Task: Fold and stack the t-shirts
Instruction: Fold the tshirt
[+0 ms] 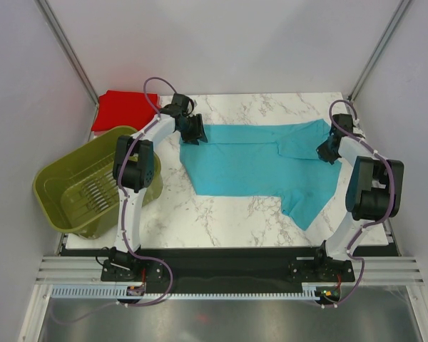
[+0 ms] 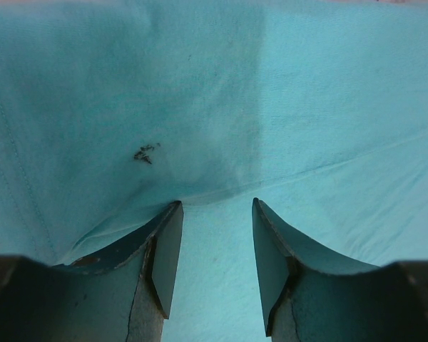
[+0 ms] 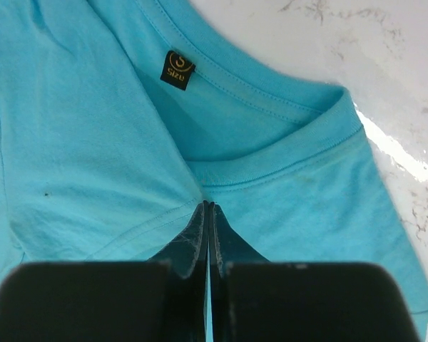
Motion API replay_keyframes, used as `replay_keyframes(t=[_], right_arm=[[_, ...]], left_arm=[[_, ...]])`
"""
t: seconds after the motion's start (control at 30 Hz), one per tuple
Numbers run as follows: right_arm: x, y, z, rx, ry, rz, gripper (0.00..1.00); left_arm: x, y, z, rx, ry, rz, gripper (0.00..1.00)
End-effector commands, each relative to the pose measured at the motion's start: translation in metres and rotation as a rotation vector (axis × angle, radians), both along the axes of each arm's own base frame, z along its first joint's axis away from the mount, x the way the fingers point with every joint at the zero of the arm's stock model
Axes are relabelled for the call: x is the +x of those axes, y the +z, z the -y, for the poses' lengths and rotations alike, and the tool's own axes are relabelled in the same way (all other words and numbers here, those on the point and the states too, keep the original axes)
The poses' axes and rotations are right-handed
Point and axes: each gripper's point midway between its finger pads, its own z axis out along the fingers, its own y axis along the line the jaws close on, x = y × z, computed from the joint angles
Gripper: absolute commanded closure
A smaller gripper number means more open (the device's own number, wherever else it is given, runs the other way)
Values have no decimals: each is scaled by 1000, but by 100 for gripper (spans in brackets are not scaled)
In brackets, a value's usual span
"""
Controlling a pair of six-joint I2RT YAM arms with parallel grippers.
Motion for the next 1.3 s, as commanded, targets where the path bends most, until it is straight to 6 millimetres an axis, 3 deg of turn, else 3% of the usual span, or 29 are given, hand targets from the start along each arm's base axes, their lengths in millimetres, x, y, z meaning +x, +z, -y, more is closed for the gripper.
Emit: replay_keyframes(t=[0.0, 0.1, 0.37, 0.67, 0.83, 0.93, 1.03, 1.1, 1.2, 1.23, 1.27], right_arm=[[-7, 22, -2, -24, -88, 44, 100], [-9, 30, -10, -31, -105, 68, 100], [-34, 35, -7, -84, -214, 86, 100], [-47, 48, -3, -128, -259, 135, 100], [-39, 29, -16, -83, -197, 142, 99], [-32, 26, -21, -75, -137, 125, 78], [-25, 40, -14, -104, -80, 122, 58], [-12, 56, -2, -123, -62, 150, 51], [15, 70, 15, -136, 6, 176, 50], [22, 57, 15, -128, 68, 145, 50], [39, 68, 22, -128, 82, 177, 51]], left_arm=[[-4, -29, -7, 32, 7, -50, 48], [-3, -29, -6, 25, 9, -50, 48], [-6, -30, -5, 17, 2, -60, 48], [-10, -33, -3, 3, 5, -80, 48], [-10, -34, -2, -3, 8, -86, 48], [-11, -36, -2, -4, 5, -89, 48], [-11, -35, -2, 2, 1, -84, 48], [-11, -34, -4, 10, 2, -79, 48], [-11, -32, -5, 15, 3, -73, 48], [-10, -31, -6, 19, 5, -71, 48], [-11, -32, -6, 21, 6, -73, 48]])
